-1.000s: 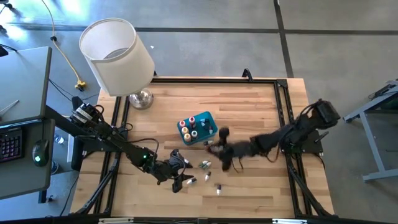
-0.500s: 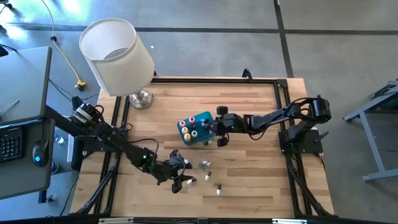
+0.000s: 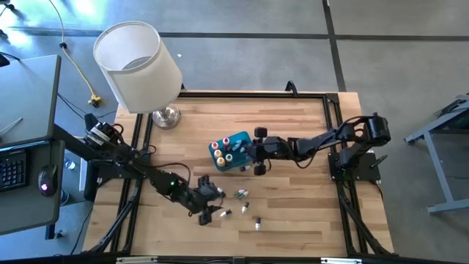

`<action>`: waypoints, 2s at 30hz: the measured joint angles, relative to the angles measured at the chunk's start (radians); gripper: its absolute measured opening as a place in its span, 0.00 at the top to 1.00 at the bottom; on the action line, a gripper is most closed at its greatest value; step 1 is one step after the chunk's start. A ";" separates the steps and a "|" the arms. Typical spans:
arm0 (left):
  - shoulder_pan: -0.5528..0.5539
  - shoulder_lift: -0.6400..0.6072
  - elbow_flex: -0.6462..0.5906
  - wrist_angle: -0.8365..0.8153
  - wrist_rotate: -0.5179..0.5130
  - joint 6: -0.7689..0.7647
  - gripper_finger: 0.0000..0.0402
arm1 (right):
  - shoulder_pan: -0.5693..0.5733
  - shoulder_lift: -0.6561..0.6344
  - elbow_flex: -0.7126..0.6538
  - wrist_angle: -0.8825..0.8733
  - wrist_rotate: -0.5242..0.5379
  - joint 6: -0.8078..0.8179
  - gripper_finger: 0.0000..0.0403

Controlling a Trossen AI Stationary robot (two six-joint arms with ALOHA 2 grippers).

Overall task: Pick & Place food coloring
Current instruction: Put the small black food coloring bottle into the bin

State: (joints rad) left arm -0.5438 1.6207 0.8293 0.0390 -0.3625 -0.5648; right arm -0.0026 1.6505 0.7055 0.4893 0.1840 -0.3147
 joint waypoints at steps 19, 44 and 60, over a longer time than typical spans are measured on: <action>0.148 0.063 0.003 -0.025 0.137 0.381 0.48 | 0.262 -0.014 0.000 0.009 0.185 0.010 0.69; 0.151 0.161 0.018 0.040 0.148 0.256 0.84 | 0.505 -0.335 0.000 -0.293 0.324 0.160 0.69; 0.253 0.162 0.458 -0.251 -0.255 0.543 0.81 | 0.658 -0.601 0.000 -0.401 0.364 0.184 0.69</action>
State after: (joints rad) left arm -0.2905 1.7828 1.2870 -0.2125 -0.6171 -0.0219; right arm 0.6557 1.0499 0.7055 0.0881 0.5482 -0.1305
